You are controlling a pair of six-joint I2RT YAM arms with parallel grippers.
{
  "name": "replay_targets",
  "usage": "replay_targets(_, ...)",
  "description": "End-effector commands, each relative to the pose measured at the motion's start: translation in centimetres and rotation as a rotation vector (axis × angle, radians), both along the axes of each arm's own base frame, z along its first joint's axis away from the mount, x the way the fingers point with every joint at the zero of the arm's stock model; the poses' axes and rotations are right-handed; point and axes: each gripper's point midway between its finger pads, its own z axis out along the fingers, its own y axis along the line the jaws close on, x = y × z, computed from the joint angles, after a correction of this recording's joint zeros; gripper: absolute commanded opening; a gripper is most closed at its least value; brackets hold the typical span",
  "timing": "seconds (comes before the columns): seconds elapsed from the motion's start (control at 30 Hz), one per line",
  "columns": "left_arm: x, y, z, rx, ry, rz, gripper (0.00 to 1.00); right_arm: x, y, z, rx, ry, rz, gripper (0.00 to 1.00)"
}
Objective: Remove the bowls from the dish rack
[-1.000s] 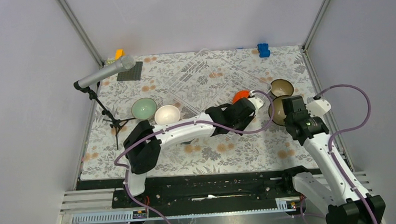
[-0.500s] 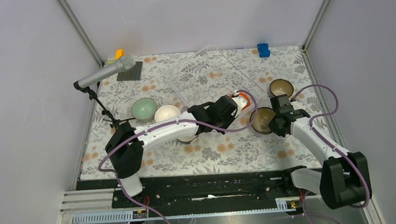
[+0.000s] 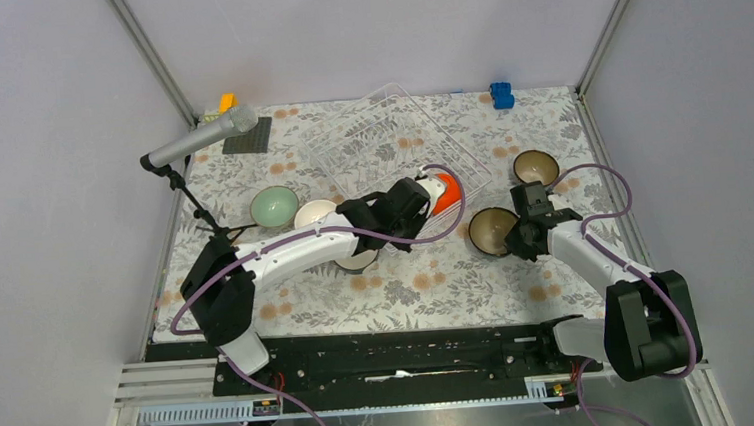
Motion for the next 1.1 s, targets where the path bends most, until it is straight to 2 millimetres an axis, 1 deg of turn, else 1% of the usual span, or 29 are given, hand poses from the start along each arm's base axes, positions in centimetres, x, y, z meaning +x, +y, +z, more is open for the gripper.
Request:
replay_targets(0.0,0.3,0.1,2.4,-0.087,-0.035,0.051,0.25,1.7,0.4,0.6,0.016,-0.07,0.0,0.14)
replay_targets(0.03,0.2,0.1,2.6,-0.096,-0.034,0.052,0.29,1.6,0.3,0.5,0.013,-0.068,-0.002,0.19)
replay_targets(0.07,0.1,0.0,2.8,-0.107,-0.032,0.052,0.33,1.6,0.2,0.4,0.011,-0.066,-0.003,0.28)
replay_targets(0.1,0.0,0.0,2.9,-0.115,-0.028,0.05,0.38,1.6,0.2,0.4,0.009,-0.07,-0.005,0.42)
replay_targets(0.13,-0.1,-0.1,3.2,-0.125,-0.027,0.048,0.43,1.6,0.1,0.5,0.006,-0.076,-0.005,0.48)
replay_targets(0.17,-0.2,-0.2,3.3,-0.132,-0.024,0.049,0.48,1.6,0.0,0.6,0.002,-0.081,-0.007,0.52)
replay_targets(0.23,-0.2,-0.2,3.8,-0.145,-0.02,0.056,0.56,1.7,-0.2,1.2,-0.008,-0.099,-0.017,0.58)
replay_targets(0.27,-0.2,-0.2,4.0,-0.15,-0.018,0.061,0.6,1.7,-0.4,1.7,-0.016,-0.112,-0.022,0.64)
replay_targets(0.3,-0.2,-0.3,4.3,-0.156,-0.016,0.065,0.65,1.8,-0.7,2.3,-0.025,-0.129,-0.028,0.73)
replay_targets(0.33,-0.3,-0.3,4.6,-0.166,-0.015,0.067,0.7,1.9,-1.0,2.8,-0.045,-0.14,-0.033,0.81)
replay_targets(0.4,-0.2,-0.5,5.5,-0.197,-0.013,0.071,0.8,2.0,-1.8,4.3,-0.084,-0.166,-0.042,0.87)
replay_targets(0.43,-0.1,-0.6,6.2,-0.221,-0.012,0.071,0.86,2.2,-2.3,5.4,-0.107,-0.186,-0.047,0.9)
replay_targets(0.5,0.3,-0.9,7.4,-0.267,-0.009,0.071,0.95,2.7,-2.8,7.7,-0.145,-0.229,-0.03,0.95)
replay_targets(0.53,0.7,-1.0,8.1,-0.288,-0.012,0.077,0.96,3.2,-2.9,9.4,-0.152,-0.267,-0.02,0.96)
replay_targets(0.6,2.1,-1.1,9.1,-0.317,-0.016,0.112,0.96,3.9,-2.7,11.5,-0.161,-0.313,0.019,0.97)
replay_targets(0.63,3.2,-1.1,9.8,-0.335,-0.024,0.137,0.96,4.3,-2.4,12.5,-0.158,-0.338,0.052,0.97)
replay_targets(0.73,5.8,-1.6,10.2,-0.353,-0.018,0.182,0.96,5.7,-0.3,14.9,-0.108,-0.423,0.204,0.97)
replay_targets(0.8,7.6,-2.2,9.9,-0.341,-0.022,0.203,0.95,6.3,1.6,16.4,-0.061,-0.475,0.327,0.96)
replay_targets(0.83,8.5,-2.5,9.5,-0.329,-0.024,0.215,0.95,6.6,2.4,17.1,-0.039,-0.5,0.372,0.95)
replay_targets(0.87,9.3,-3.0,8.5,-0.31,-0.021,0.226,0.95,6.8,3.3,17.9,-0.012,-0.525,0.414,0.93)
replay_targets(0.9,10.0,-3.5,8.2,-0.304,-0.02,0.227,0.94,7.1,3.8,18.5,0.0,-0.544,0.442,0.91)
replay_targets(0.97,11.3,-4.5,7.4,-0.298,-0.018,0.229,0.91,7.5,4.8,19.4,0.03,-0.569,0.495,0.88)
replay_targets(1.07,12.9,-5.8,6.4,-0.297,-0.015,0.235,0.83,8.2,5.7,20.4,0.056,-0.589,0.528,0.84)
